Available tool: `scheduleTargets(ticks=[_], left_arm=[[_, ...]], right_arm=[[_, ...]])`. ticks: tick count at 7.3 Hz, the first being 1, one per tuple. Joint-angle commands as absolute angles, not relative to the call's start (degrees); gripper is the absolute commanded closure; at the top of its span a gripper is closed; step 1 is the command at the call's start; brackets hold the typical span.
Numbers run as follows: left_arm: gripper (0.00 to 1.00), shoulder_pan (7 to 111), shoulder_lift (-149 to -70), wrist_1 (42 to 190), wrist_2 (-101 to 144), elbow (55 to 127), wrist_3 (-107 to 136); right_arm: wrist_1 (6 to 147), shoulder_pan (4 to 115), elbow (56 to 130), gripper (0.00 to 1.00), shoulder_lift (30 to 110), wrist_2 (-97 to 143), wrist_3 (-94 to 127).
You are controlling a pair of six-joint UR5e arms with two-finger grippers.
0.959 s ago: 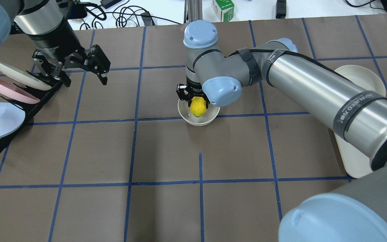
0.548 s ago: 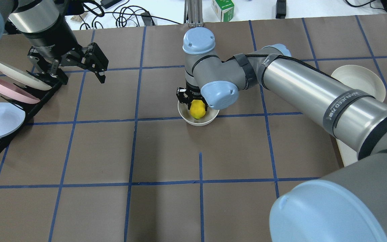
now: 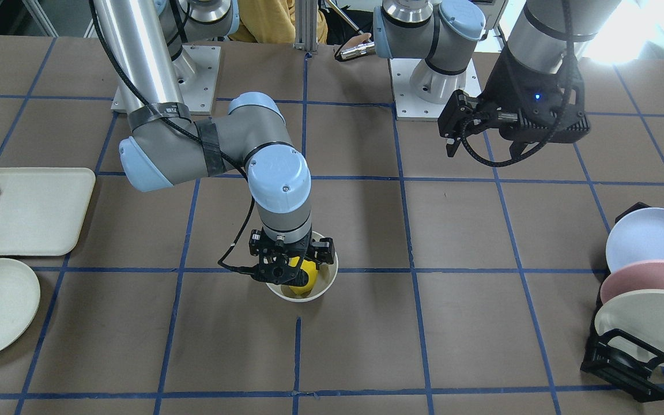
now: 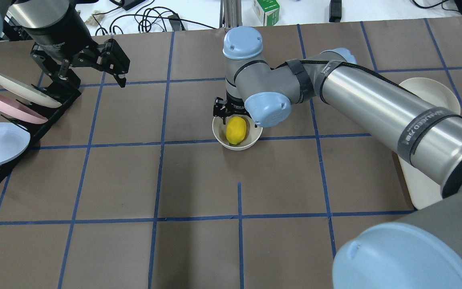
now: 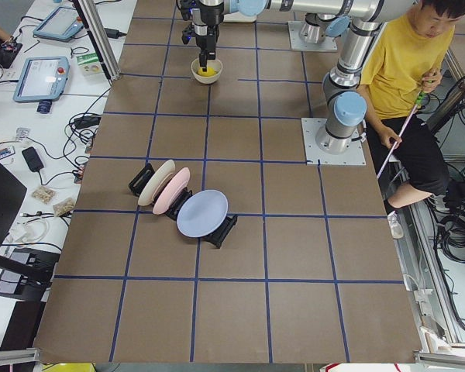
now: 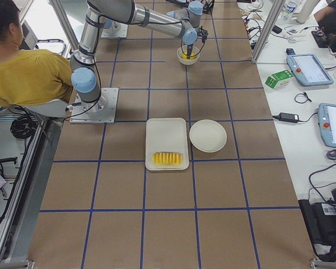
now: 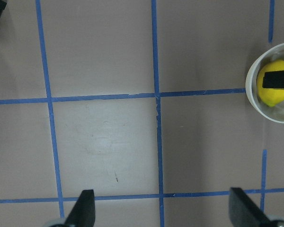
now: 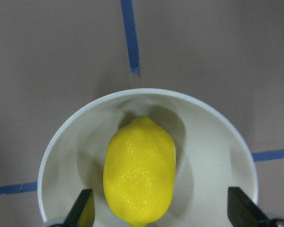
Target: Place bowl and put lemon in it
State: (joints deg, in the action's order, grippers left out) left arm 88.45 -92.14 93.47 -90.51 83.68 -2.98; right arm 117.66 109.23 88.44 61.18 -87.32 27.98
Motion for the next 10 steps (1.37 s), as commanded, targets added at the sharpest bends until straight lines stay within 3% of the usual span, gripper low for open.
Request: scheduleTargets(ticks=[1,6,10], left_arm=[[0.0,88.42,-91.05,93.78,-90.27,84.2,-2.9],[0.0,88.86,-91.14,93.6,-90.88,84.29,-2.81],[0.0,88.94,-92.2,93.16,-90.88,84.29,-2.73]], right_arm=[[112.78,103.83,88.59,0.0,69.21,-87.01,27.51],[95.72,95.45,89.99,0.0,87.95,-87.62,19.08],[92.82,91.76,94.13,0.0,92.97,-87.71,9.5]])
